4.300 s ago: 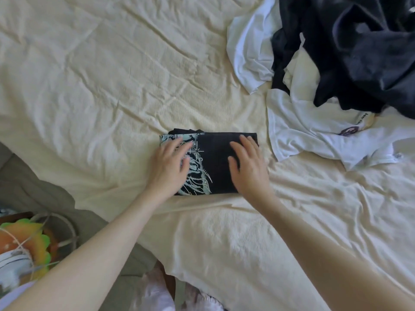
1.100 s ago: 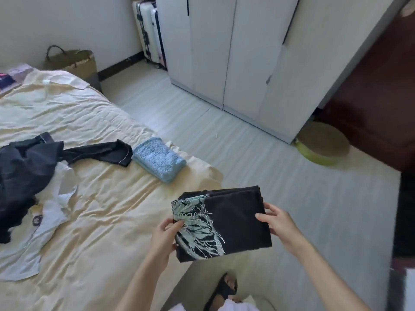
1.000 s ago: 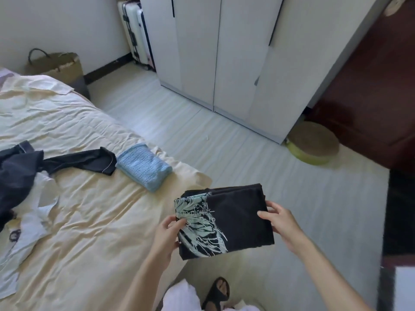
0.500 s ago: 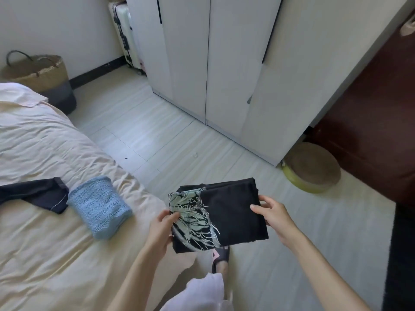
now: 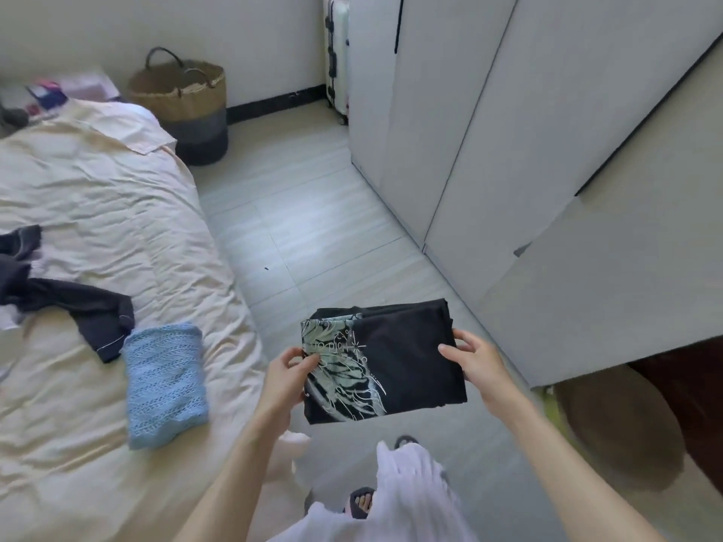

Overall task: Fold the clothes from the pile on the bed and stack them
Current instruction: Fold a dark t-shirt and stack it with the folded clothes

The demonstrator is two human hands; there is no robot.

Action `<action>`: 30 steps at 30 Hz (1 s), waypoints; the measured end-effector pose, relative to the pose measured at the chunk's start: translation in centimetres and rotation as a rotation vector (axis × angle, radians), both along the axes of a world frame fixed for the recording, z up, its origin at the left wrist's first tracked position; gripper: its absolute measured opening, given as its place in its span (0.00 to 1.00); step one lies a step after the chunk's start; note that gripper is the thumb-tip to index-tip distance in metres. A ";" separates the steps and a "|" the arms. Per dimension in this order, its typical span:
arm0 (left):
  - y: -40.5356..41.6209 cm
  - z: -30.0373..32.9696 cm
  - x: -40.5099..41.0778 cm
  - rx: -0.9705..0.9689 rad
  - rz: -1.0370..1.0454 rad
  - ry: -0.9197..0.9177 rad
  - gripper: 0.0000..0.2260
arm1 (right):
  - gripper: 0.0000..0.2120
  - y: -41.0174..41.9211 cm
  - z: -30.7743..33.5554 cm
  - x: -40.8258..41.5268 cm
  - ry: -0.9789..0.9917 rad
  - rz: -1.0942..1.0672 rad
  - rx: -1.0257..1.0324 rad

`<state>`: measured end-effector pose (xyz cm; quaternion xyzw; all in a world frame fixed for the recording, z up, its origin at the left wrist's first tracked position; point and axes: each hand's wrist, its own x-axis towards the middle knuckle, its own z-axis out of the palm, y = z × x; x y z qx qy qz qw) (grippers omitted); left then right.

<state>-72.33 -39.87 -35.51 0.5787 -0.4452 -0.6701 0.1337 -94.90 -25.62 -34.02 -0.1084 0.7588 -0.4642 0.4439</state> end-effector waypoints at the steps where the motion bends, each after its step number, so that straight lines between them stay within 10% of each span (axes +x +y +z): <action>1: -0.8 0.0 -0.4 -0.005 0.042 -0.011 0.04 | 0.11 -1.8 -0.2 -1.0 -0.011 0.032 0.003; 15: -10.3 1.4 -5.2 0.000 0.762 0.032 0.04 | 0.11 -29.2 2.0 -7.4 0.037 0.663 -0.020; 30: -21.4 -6.3 0.7 0.263 1.361 0.198 0.03 | 0.13 -54.5 -3.7 7.9 0.253 1.347 0.118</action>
